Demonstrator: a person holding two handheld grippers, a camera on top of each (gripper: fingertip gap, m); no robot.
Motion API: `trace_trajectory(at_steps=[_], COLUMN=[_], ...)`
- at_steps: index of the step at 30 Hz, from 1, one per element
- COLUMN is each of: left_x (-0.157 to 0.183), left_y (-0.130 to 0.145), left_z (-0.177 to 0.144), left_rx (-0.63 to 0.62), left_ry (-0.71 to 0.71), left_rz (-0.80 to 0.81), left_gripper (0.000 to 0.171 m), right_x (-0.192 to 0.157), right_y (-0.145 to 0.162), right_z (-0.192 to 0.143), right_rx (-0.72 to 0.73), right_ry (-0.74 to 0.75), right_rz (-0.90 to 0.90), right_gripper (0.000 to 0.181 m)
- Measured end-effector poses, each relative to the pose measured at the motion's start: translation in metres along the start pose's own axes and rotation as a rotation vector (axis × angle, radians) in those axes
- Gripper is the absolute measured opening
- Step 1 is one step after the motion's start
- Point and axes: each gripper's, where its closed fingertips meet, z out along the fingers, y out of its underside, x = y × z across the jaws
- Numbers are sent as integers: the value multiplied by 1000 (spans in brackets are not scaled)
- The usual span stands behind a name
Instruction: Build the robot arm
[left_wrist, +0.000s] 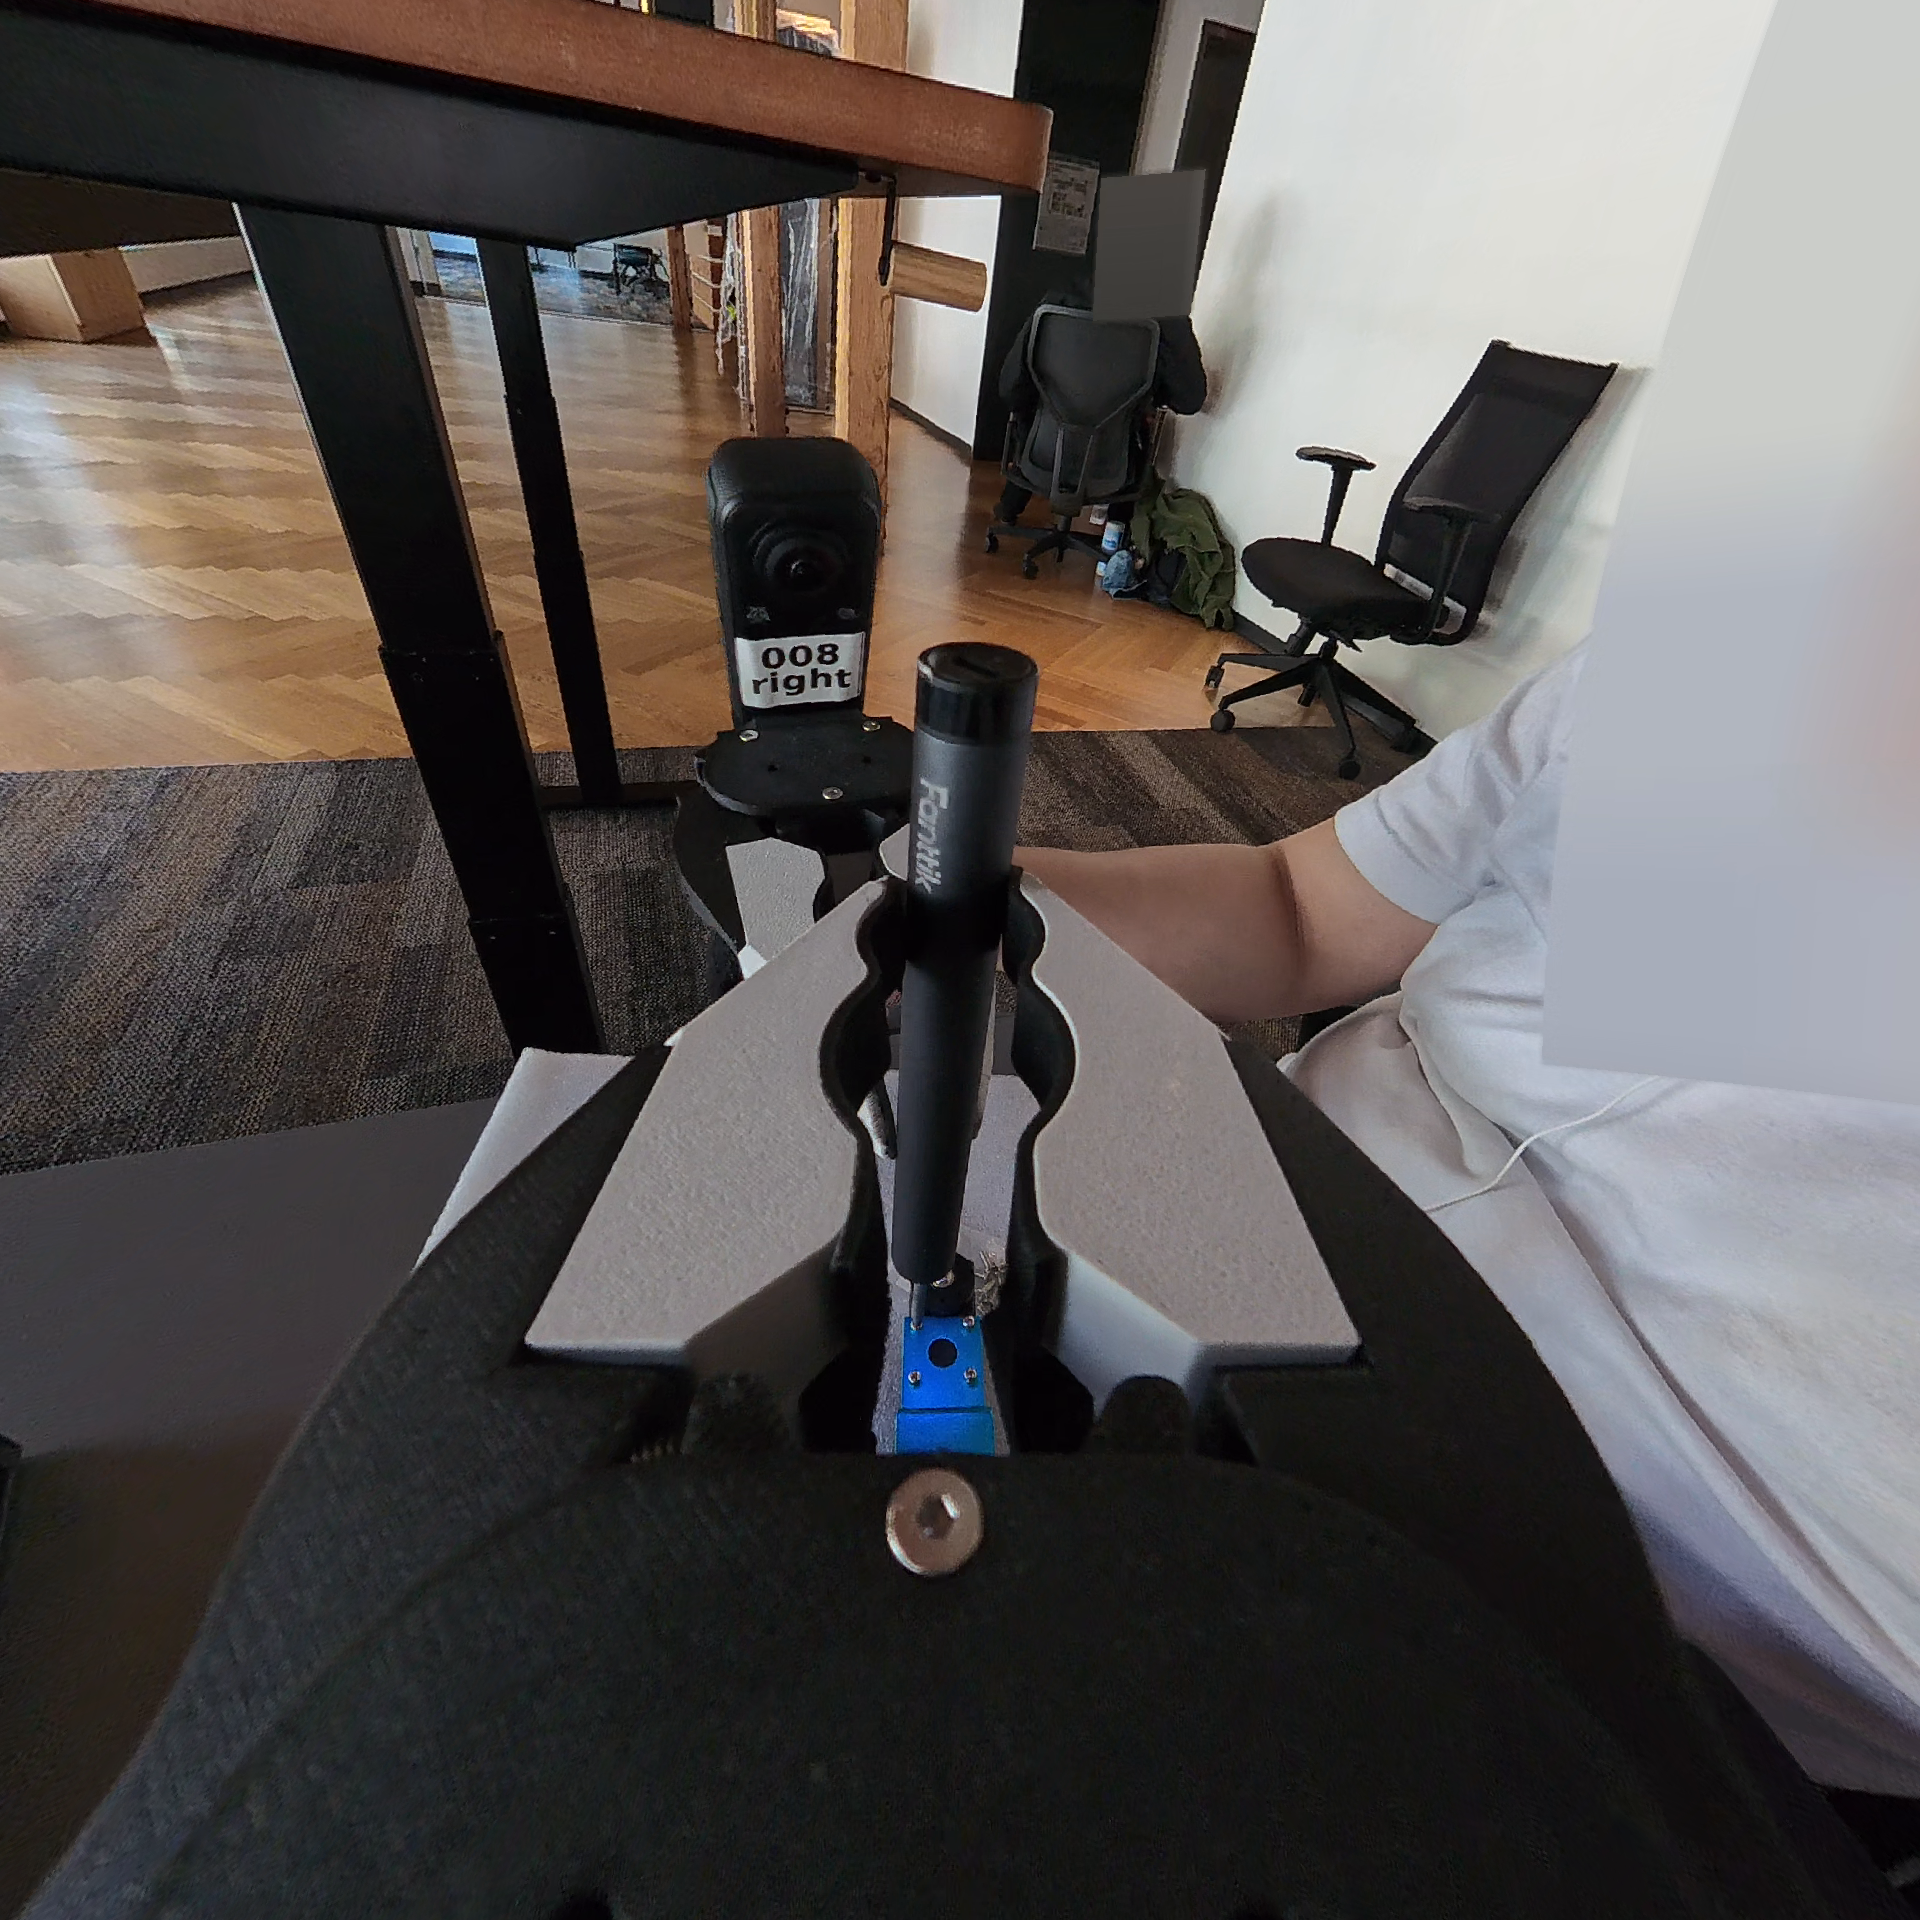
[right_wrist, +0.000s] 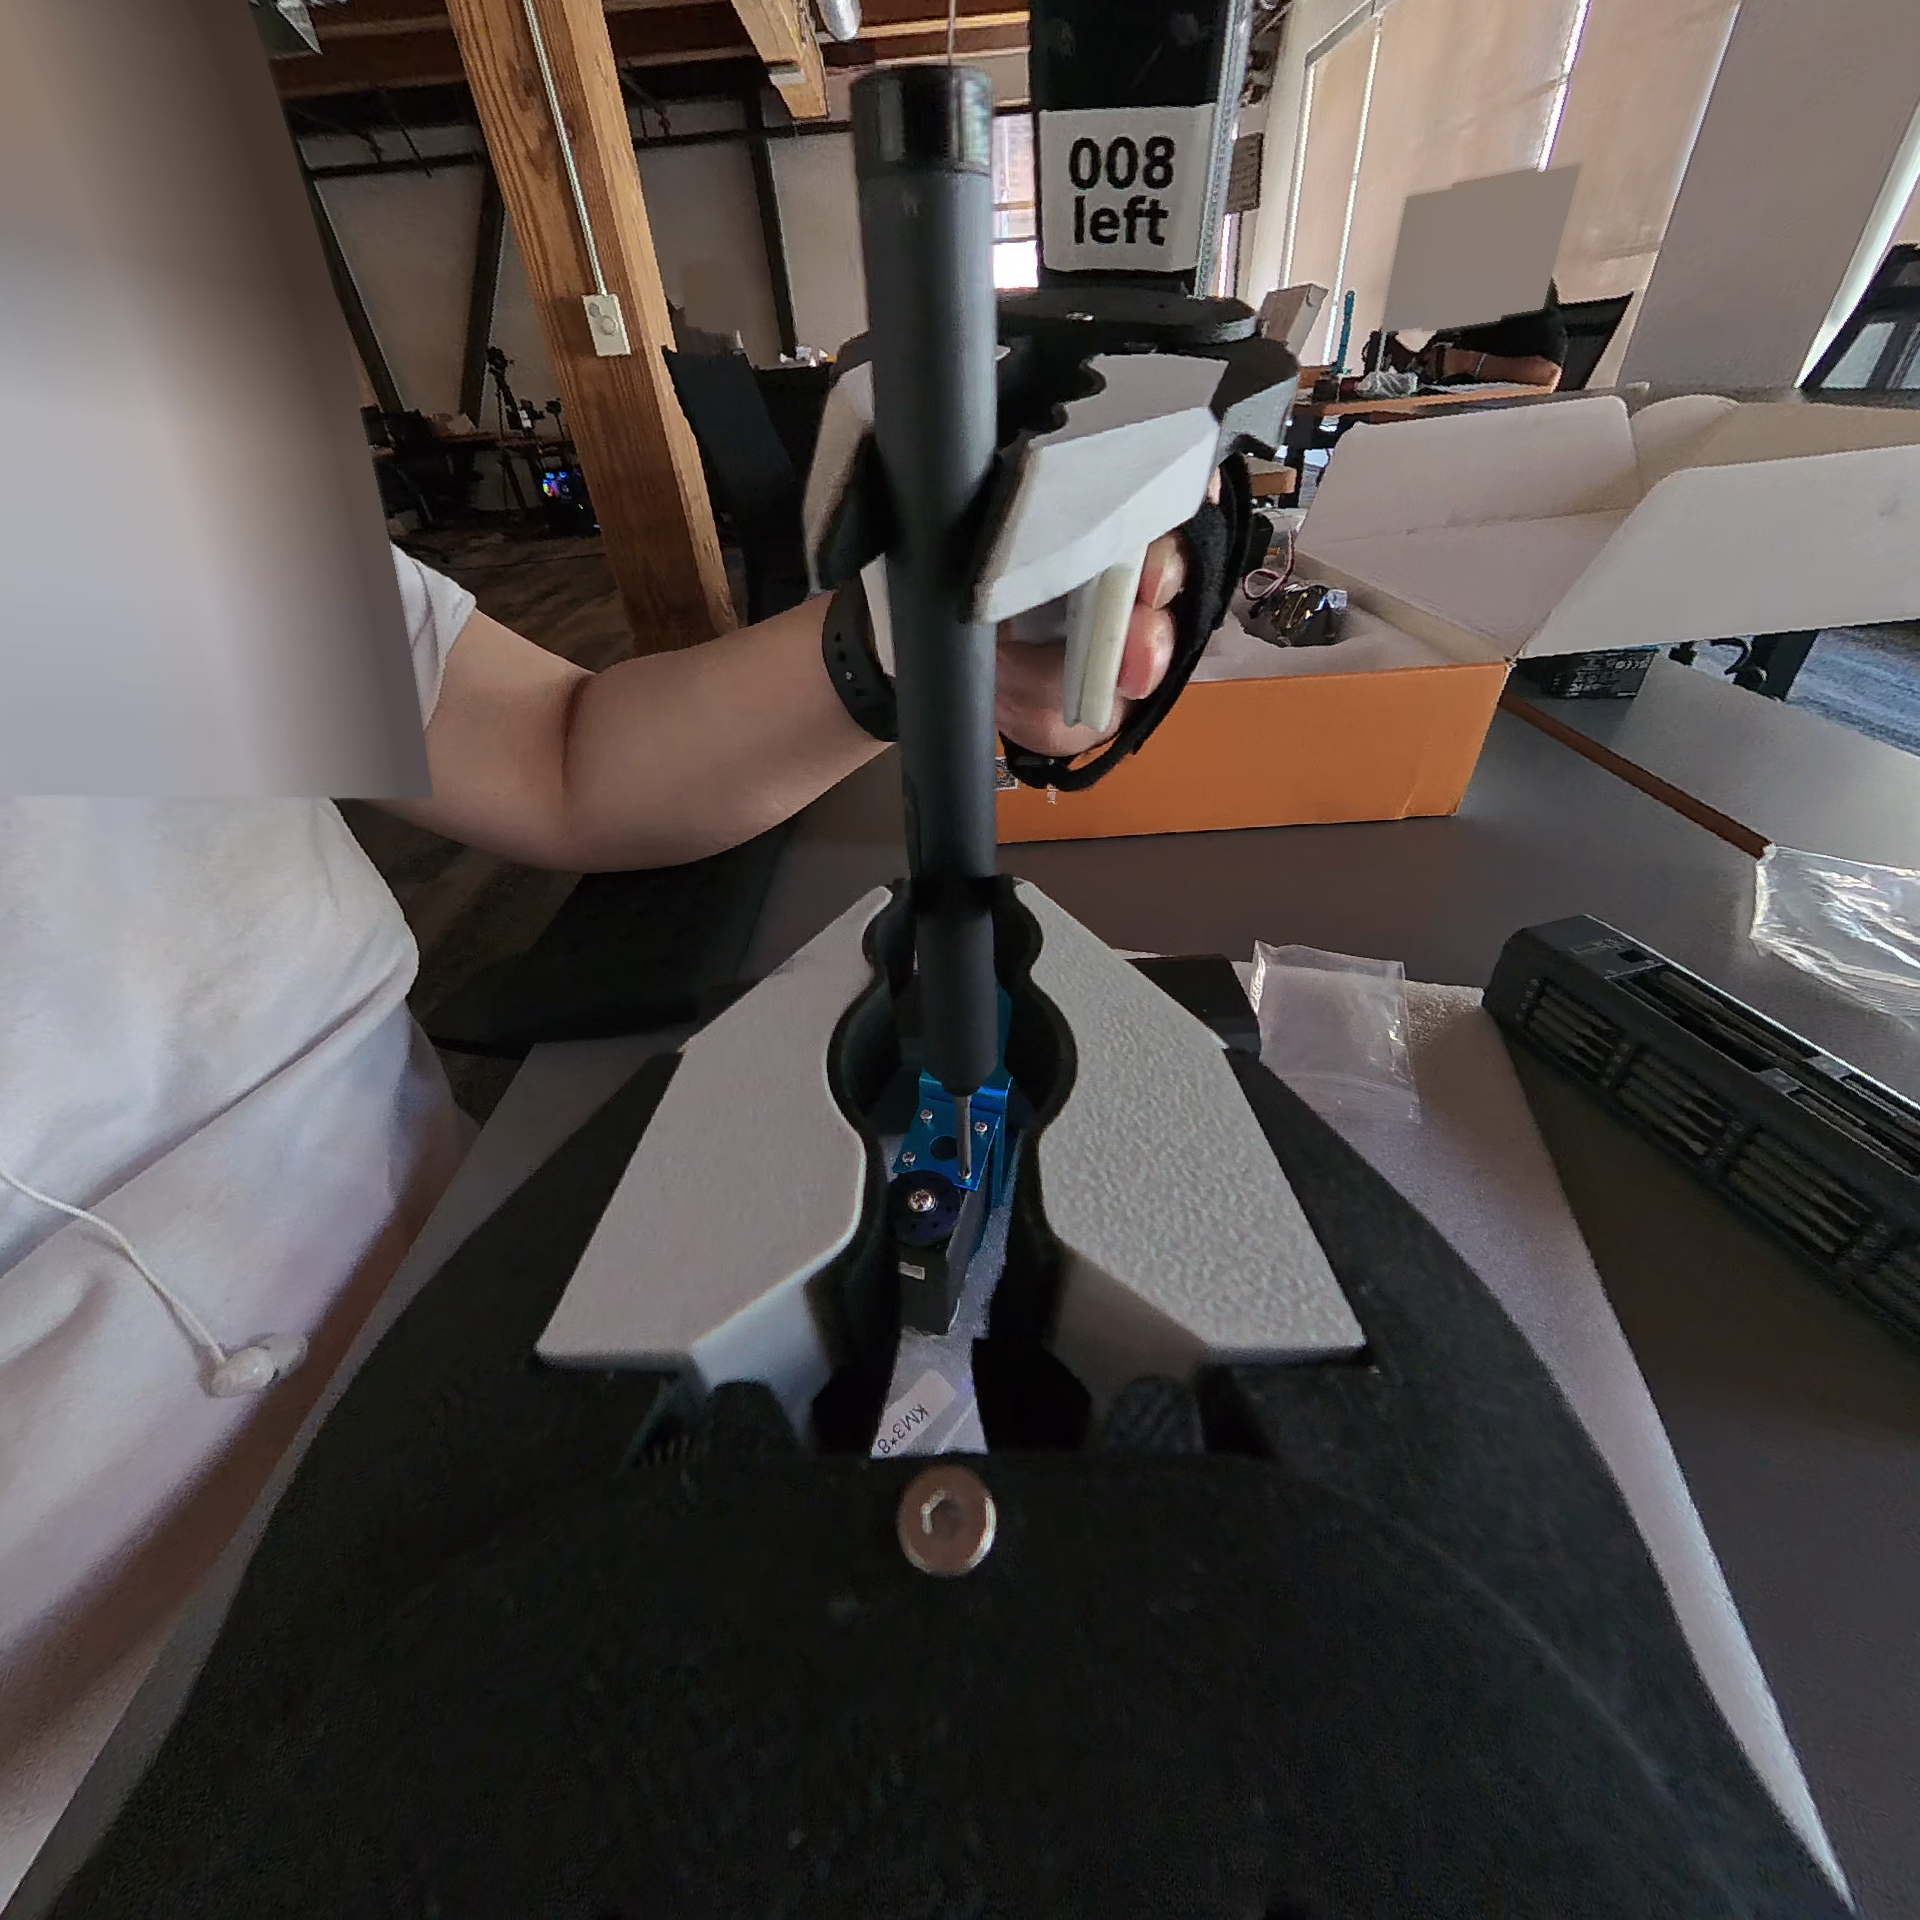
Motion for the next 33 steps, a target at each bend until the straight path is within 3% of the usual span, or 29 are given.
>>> trace_trajectory(at_steps=[19, 33], left_x=[3, 7], left_y=[2, 2], left_z=[1, 8], left_rx=[-16, -22], left_ry=[6, 26], left_rz=[11, 11], left_gripper=[17, 17], right_x=[-4, -6], right_y=[-2, -1], right_z=[1, -2], right_rx=[77, 88], right_ry=[-347, -367], right_rz=[107, 87], right_gripper=[15, 15])
